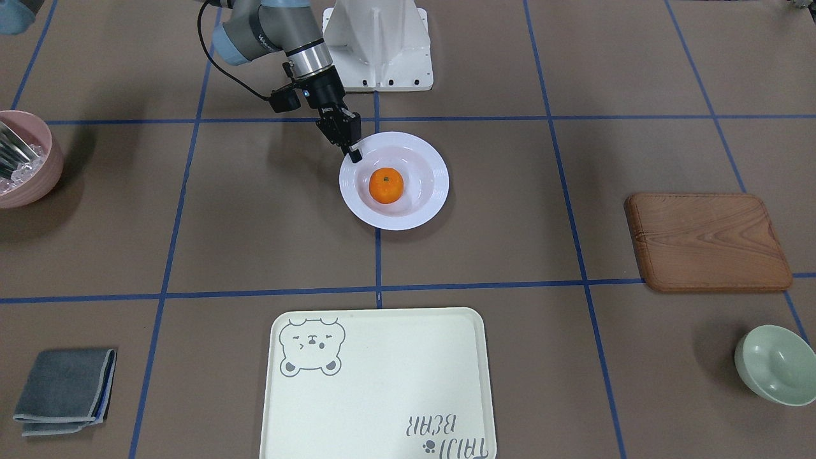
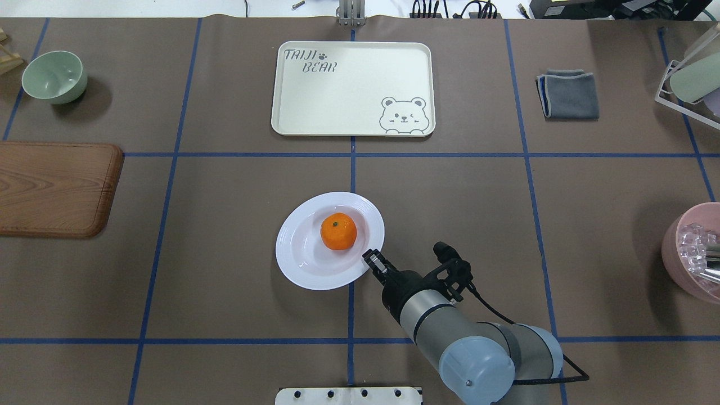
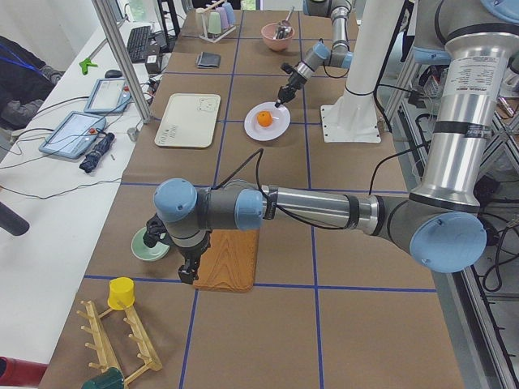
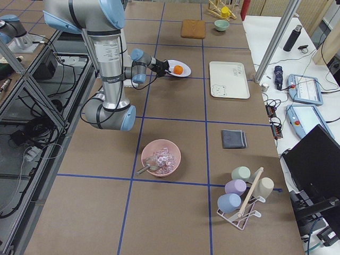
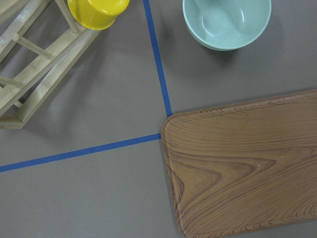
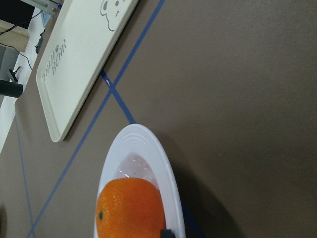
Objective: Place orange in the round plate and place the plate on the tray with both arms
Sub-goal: 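Lift the plate with the orange and carry it toward the bear tray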
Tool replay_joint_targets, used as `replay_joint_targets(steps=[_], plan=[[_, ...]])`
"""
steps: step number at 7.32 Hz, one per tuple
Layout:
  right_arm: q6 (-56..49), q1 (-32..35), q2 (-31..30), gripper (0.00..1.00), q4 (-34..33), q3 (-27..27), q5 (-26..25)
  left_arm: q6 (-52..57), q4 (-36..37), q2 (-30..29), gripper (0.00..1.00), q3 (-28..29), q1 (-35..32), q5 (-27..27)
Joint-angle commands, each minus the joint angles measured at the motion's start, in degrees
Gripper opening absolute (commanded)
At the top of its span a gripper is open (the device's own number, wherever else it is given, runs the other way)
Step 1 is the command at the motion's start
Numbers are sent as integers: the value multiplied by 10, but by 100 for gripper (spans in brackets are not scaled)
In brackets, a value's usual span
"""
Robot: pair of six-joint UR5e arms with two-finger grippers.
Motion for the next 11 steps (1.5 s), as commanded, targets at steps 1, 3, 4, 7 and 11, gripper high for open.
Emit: replay_joint_targets(steps=[1,3,4,7,11], plan=[[2,21,3,0,2,39,1,-1,0,1,99,1,-1,0],[9,29,11,0,2,49,0,-1,0,2,99,-2,-1,0],[10,32,12,0,3,49,-1,-1,0,2,99,-3,-1,0],[35,76,49,0,1,47,-3,-3,1,2,99,-2,0,0],[109,171,113,0,0,-53,-4,-10,-2,21,99,-22,0,0]])
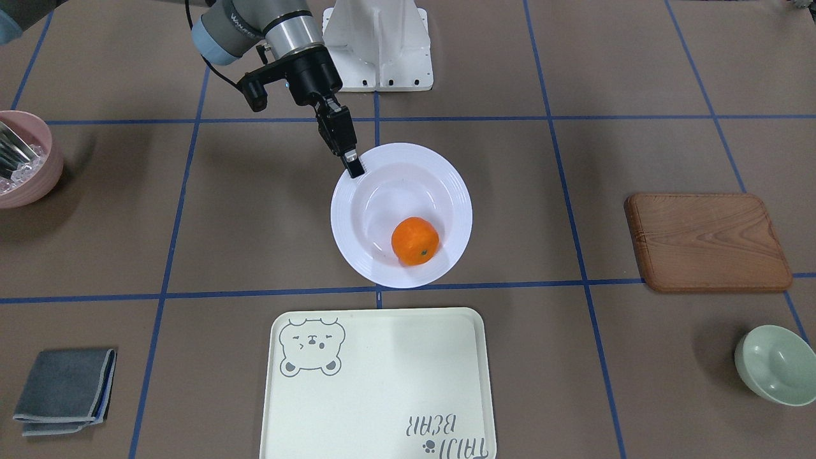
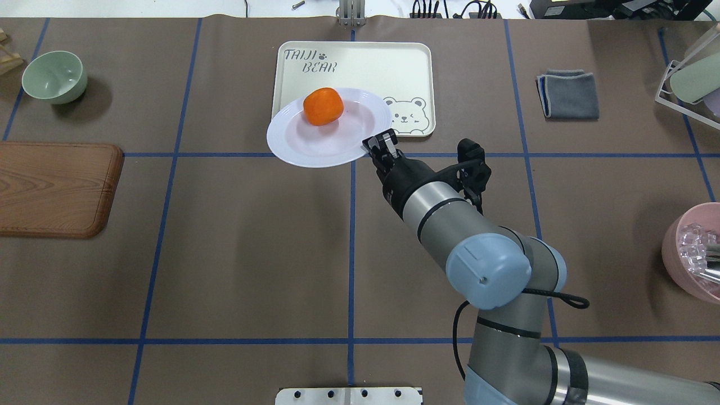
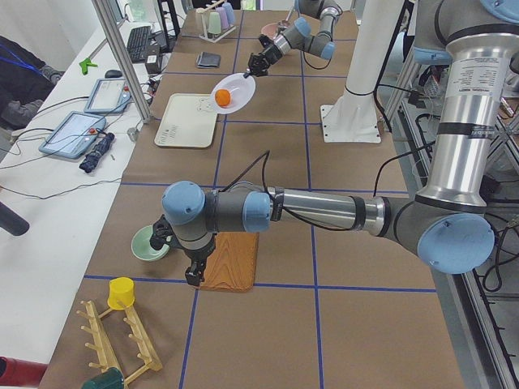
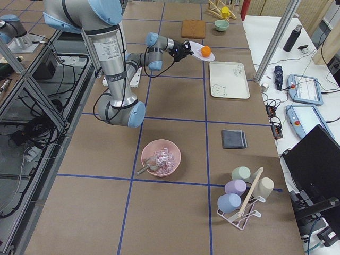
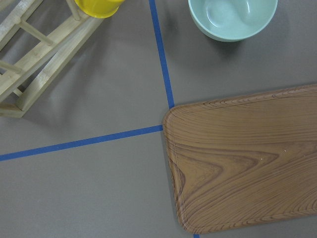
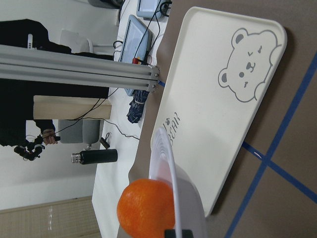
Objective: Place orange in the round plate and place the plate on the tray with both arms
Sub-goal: 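Lift the plate with the orange and carry it toward the bear tray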
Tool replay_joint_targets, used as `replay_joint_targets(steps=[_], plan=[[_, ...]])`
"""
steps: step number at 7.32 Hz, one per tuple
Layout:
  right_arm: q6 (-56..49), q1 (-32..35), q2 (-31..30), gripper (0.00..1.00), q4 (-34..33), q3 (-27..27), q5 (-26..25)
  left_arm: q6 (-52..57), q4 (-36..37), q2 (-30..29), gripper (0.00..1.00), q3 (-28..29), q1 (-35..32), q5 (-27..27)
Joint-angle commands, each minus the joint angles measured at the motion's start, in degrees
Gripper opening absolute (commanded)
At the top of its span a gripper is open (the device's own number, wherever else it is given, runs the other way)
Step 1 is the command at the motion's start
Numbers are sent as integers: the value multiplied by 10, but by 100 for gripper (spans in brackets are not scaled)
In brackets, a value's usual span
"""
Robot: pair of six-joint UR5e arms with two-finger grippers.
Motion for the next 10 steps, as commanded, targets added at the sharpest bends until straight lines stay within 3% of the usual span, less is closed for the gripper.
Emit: replay_joint_targets(steps=[1,5,7,9,10], plan=[[66,47,77,0,-1,-118,-5,-2,0,1,99,-3,0,0],[163,88,199,0,-4,-365,-47,-4,0,1,99,-6,0,0],[186,87,218,0,-4,-444,-48,-4,0,11,99,-14,1,0],[178,81,222,0,-5,-447,-43,-6,0,13,99,-24,0,0],[152,75,223,99,-5,-438,-44,-6,0,14,99,-25,0,0]])
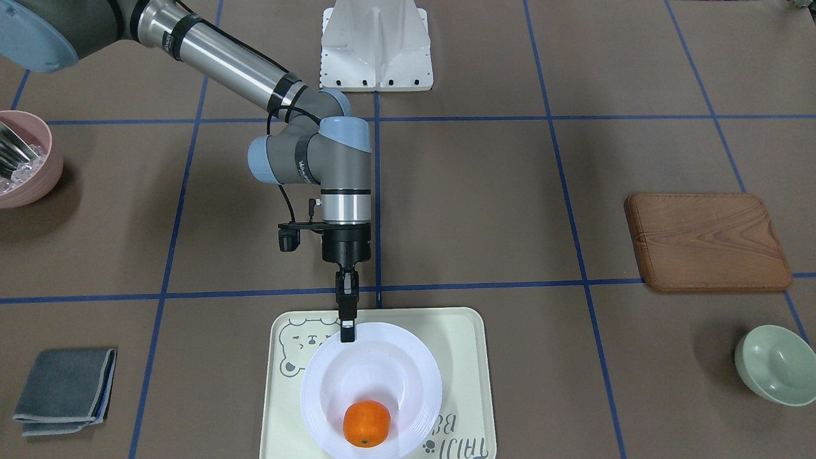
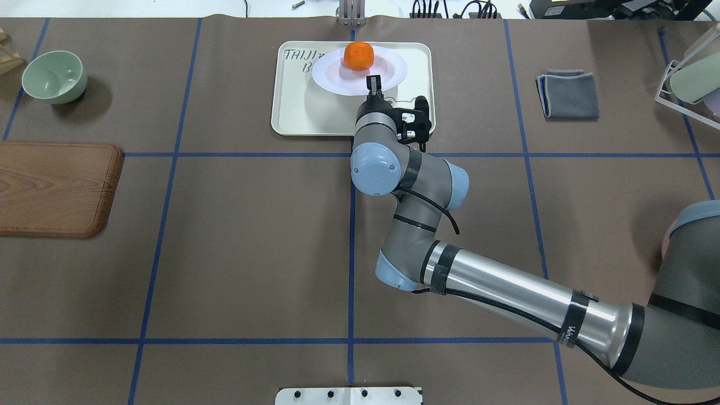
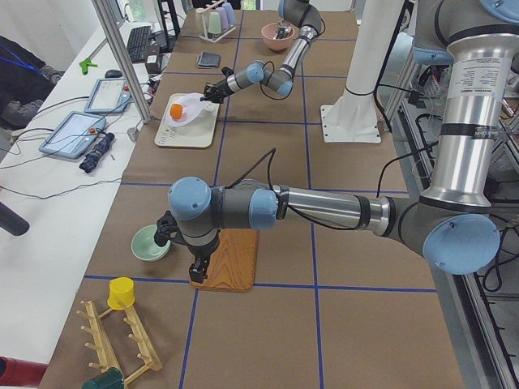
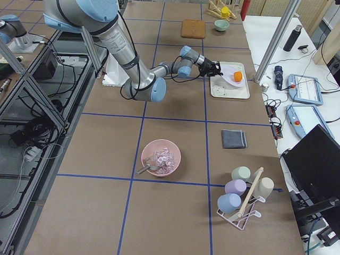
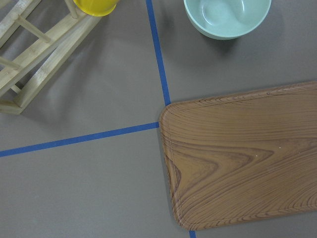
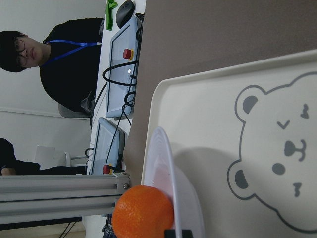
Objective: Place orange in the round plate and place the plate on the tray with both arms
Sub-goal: 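Lower the plate onto the bear tray and open the right gripper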
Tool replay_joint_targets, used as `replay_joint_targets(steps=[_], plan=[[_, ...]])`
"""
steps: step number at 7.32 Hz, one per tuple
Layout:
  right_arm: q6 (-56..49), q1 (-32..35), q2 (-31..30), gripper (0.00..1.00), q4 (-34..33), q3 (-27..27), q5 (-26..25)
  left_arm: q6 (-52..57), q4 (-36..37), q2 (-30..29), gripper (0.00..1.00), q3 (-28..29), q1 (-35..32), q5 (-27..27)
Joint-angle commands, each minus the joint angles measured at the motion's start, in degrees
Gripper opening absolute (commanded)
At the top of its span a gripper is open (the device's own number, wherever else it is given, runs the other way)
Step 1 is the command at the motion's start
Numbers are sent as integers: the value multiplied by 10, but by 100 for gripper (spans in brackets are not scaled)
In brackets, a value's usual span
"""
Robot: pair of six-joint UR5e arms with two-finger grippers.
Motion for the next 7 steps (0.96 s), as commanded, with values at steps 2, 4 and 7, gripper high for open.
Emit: replay_joint_targets(steps=[2,4,7], plan=[[-145,-30,-40,100,-2,103,8,-2,0,4,99,-5,1,0],[-241,-29,-89,100,-31,201,82,-4,0,5,99,-3,0,1],[-395,35,-119,100,-202,322,247,-62,-73,51,99,-6,2,0]])
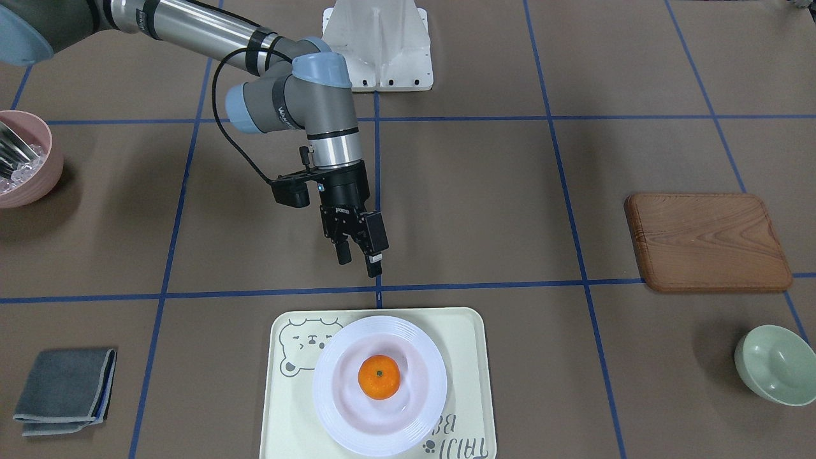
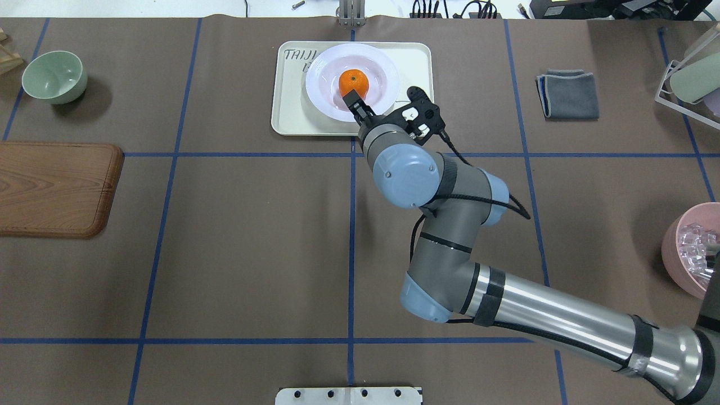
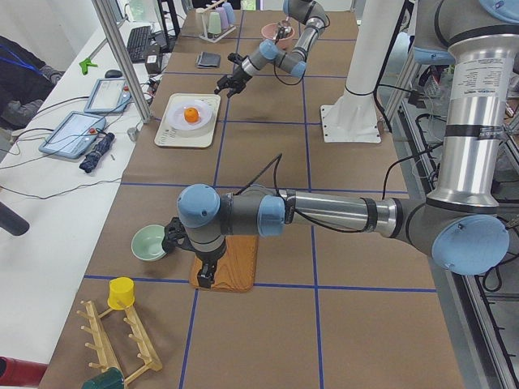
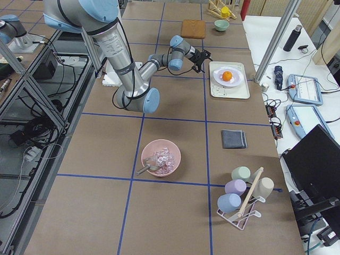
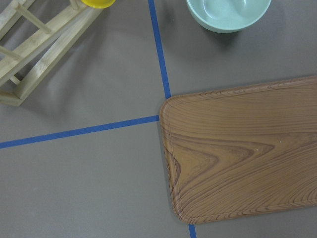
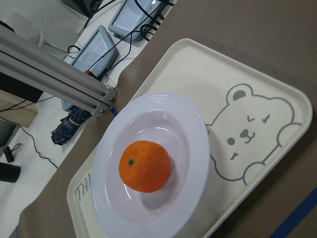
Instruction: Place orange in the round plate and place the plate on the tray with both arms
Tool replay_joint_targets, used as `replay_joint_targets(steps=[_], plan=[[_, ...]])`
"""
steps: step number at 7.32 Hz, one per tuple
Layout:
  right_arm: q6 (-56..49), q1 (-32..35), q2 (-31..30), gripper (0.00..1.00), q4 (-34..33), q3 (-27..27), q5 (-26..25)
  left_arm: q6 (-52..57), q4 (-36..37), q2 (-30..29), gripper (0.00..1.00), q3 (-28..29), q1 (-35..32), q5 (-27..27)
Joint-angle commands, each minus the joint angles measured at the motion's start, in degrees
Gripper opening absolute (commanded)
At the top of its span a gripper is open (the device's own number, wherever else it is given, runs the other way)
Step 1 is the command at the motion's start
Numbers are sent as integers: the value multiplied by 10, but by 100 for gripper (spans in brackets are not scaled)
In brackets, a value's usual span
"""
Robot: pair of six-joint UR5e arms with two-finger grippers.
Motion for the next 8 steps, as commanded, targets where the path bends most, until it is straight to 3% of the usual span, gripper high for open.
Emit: replay_joint_targets(steps=[1,2,5,8], plan=[[-142,70,-65,100,-83,122,148,-64,-84,36,99,-2,0,0],[-227,118,-111,100,-83,155,231,-65,-89,44,99,-10,0,0],[-553,278,-193,100,-128,158,442,-63,-85,46,99,-18,-1,0],[-920,443,-340,100,-137,150,541,-59,-83,55,99,-36,-1,0]])
